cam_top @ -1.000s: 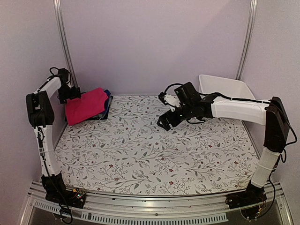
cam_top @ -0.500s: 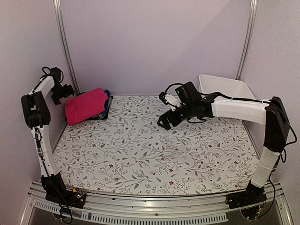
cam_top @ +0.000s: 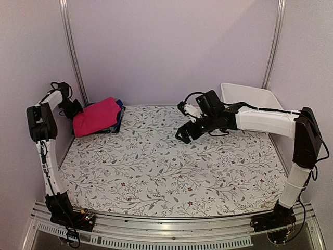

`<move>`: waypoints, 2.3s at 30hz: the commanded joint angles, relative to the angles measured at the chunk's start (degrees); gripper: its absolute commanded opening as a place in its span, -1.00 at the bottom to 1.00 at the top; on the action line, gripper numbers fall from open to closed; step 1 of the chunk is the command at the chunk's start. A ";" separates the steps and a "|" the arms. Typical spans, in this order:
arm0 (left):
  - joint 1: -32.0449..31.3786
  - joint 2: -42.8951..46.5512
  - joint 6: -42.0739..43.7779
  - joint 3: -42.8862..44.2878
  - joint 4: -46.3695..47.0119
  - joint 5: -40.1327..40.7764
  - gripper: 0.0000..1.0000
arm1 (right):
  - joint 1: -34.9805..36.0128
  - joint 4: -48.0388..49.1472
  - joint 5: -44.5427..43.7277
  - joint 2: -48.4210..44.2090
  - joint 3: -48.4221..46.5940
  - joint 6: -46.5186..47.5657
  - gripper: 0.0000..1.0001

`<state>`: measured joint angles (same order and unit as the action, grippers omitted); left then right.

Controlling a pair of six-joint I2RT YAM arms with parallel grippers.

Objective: Fold and stack the mixed laundry pile
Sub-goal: Adjust the square-folded trousers at the corner of the board, then reset both arms

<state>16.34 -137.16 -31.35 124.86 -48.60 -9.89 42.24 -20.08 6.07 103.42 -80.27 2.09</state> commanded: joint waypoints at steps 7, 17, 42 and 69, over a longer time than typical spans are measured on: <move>-1.00 0.76 9.25 5.70 10.42 -8.90 -1.00 | -0.58 1.04 1.14 0.99 -0.46 -0.70 0.98; -4.72 2.09 24.86 7.51 17.66 -7.39 -1.00 | -0.74 0.65 1.49 1.21 -0.58 -0.99 0.98; -10.58 13.49 26.20 -3.61 15.11 10.01 0.96 | -1.13 -0.99 2.10 2.84 -3.36 -0.94 0.98; -9.11 8.40 26.84 0.58 20.03 7.98 0.99 | -4.48 -2.19 -1.10 -0.80 -4.39 -5.85 0.98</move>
<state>10.55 -139.17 -9.74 127.92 -33.63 -3.79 40.36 -22.85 6.17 104.92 -82.13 -1.13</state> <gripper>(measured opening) 0.997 0.989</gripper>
